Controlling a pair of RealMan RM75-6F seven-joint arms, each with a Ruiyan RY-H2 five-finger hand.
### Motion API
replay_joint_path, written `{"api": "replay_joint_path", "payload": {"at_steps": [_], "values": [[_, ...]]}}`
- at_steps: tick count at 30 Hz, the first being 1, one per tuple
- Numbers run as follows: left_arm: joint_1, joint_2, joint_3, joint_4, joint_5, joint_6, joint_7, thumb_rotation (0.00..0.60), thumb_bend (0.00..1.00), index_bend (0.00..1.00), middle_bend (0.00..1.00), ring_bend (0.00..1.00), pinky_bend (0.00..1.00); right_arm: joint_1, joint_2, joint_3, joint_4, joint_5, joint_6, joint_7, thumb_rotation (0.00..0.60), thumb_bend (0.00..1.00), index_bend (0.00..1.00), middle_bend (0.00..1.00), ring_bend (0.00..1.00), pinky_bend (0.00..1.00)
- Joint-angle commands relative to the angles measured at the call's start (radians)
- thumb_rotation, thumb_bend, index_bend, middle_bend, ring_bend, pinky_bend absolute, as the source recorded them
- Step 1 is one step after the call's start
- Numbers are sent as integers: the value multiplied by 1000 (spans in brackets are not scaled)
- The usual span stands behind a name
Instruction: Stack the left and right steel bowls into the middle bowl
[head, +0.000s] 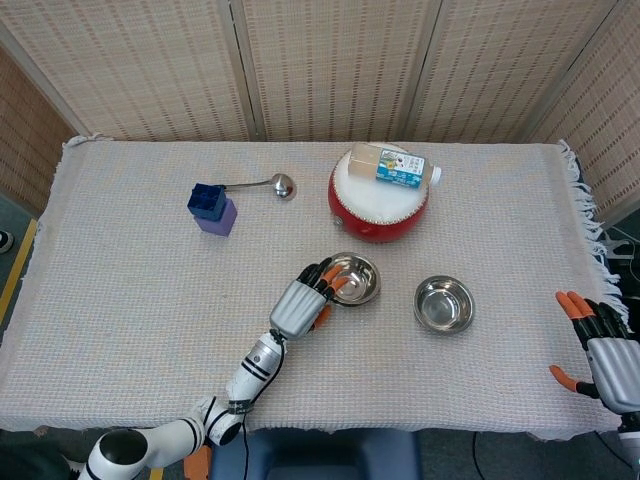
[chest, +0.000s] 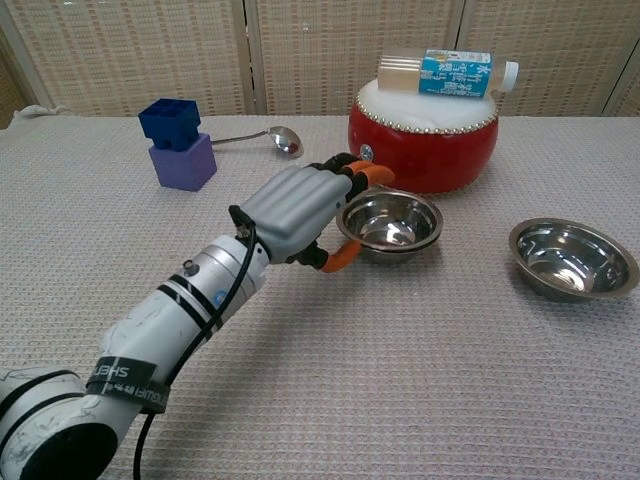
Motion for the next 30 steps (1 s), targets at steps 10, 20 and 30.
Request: {"api": "replay_joint_path", "payload": {"at_steps": [10,20,30], "values": [[155,305,53,-456,-45,61,175,600,389,0,29,0,150,97,-119,-4,56,-48,-138,-123,600,111,0,0,0,0],[344,519,103,-590,-83,211,186,600,380,0,33,0,149,234,-325,48,166,42,-336,-236,600,141,232,0,0,0],[409,649,108,-652,-112,214,168,600,414,0,0,0,145,283,-425,76,205,132,-382,-326,600,258,499,0,0,0]]}}
